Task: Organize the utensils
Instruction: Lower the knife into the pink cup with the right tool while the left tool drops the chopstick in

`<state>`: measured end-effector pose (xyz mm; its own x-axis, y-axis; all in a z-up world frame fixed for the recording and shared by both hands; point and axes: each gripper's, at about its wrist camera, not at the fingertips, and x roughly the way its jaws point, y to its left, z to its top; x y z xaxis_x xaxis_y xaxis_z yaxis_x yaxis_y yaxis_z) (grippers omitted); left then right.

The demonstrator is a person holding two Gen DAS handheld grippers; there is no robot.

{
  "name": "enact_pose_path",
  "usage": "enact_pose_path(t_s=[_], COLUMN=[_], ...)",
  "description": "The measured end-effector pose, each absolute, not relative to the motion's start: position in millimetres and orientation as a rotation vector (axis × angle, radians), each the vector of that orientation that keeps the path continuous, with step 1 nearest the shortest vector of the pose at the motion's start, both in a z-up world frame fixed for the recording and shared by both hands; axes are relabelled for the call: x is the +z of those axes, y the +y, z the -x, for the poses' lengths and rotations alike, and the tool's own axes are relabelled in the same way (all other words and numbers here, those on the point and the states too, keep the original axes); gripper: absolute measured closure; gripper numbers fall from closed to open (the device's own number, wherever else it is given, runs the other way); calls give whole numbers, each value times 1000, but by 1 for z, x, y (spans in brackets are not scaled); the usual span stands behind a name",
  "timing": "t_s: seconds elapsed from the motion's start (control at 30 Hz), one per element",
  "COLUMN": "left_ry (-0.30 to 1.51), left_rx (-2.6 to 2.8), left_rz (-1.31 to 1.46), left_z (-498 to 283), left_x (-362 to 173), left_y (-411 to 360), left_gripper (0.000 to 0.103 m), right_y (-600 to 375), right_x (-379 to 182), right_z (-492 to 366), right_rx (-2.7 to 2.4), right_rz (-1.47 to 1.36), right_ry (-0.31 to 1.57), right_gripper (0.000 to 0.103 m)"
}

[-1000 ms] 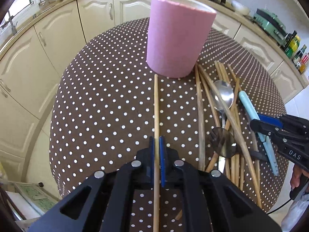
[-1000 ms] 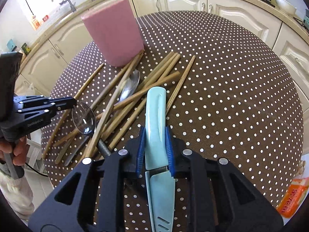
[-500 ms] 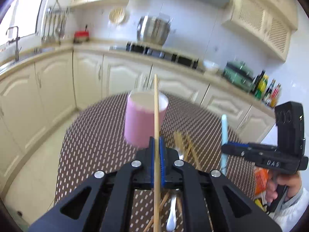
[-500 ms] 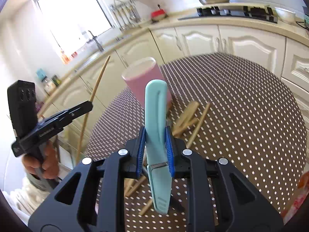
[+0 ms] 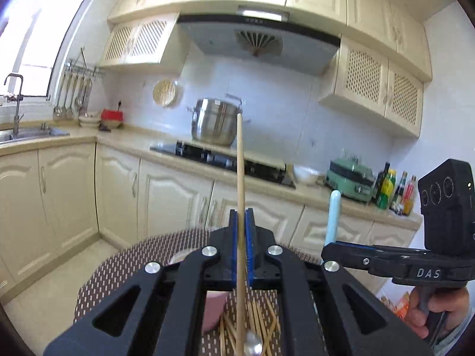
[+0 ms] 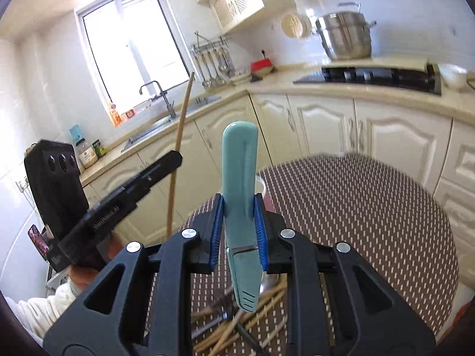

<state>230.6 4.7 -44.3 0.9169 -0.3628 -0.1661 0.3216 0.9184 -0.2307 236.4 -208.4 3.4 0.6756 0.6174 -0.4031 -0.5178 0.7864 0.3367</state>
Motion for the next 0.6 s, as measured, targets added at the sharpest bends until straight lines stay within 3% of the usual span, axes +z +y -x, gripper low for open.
enact_pose_path(t_s=[0.27, 0.6], left_ry=[-9, -52], left_rx=[-308, -232], left_rz=[273, 333], left_z=[-261, -304], left_x=[-30, -56], left_y=[7, 19], left_gripper=[98, 98], right_y=[-177, -149], right_x=[32, 13], right_z=[-281, -321], right_rx=[641, 621], right_rz=[-215, -203], right_ry=[401, 415], right_gripper=[82, 82])
